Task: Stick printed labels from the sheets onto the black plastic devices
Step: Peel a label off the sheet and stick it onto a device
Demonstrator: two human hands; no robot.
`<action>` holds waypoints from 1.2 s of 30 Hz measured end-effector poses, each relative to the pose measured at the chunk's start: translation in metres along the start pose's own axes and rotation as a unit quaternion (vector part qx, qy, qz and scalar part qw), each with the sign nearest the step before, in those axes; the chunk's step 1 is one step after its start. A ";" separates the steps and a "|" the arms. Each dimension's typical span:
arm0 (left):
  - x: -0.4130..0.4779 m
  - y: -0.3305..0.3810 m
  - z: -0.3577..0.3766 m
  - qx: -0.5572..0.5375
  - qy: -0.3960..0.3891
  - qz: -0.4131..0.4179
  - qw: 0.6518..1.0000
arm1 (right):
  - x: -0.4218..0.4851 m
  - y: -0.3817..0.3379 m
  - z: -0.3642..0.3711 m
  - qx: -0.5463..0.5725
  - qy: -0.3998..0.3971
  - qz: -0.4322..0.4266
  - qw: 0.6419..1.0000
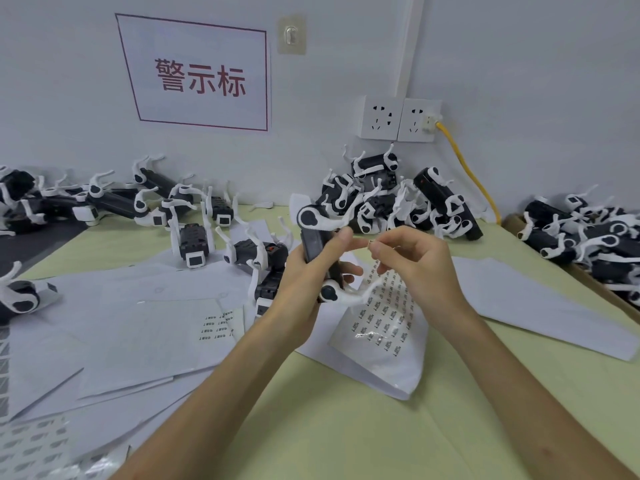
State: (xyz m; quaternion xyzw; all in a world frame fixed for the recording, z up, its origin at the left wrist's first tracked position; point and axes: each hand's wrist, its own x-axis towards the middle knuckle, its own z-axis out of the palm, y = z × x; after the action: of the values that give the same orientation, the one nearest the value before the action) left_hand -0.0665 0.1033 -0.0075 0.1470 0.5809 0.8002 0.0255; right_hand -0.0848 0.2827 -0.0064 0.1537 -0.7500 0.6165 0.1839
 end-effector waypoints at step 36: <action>0.003 0.002 -0.001 -0.206 -0.043 -0.030 0.977 | -0.006 0.006 0.010 -0.097 0.082 -0.178 0.976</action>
State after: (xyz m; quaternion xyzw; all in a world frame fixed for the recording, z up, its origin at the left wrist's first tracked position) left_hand -0.0691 0.1018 -0.0051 0.1557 0.4064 0.8943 0.1038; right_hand -0.0836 0.2737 -0.0163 0.2150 -0.7496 0.5085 0.3651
